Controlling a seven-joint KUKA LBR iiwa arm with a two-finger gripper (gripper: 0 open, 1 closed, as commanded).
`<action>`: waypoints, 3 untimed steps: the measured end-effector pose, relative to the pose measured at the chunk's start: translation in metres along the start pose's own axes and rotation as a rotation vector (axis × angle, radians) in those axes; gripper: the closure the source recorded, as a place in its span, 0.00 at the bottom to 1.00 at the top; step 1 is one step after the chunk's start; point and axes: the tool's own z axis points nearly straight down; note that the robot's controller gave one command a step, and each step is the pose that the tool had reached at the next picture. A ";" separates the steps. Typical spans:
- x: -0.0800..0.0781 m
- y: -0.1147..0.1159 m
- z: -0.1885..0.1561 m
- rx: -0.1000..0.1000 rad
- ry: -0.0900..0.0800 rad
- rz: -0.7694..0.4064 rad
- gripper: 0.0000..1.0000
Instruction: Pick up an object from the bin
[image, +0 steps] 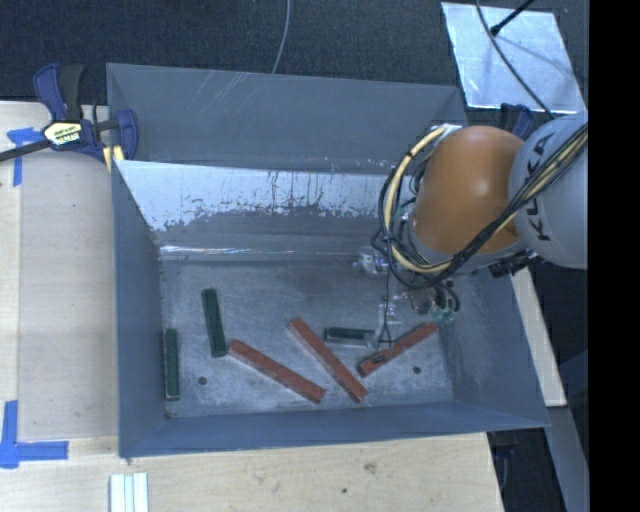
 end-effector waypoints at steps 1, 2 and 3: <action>0.000 0.000 0.000 0.000 0.000 0.002 0.00; 0.017 -0.013 0.053 0.000 -0.006 0.215 0.00; -0.004 -0.022 0.073 0.000 -0.005 0.084 1.00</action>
Offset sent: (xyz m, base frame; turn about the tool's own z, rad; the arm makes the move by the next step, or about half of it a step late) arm -0.0262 -0.0175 -0.0753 0.2910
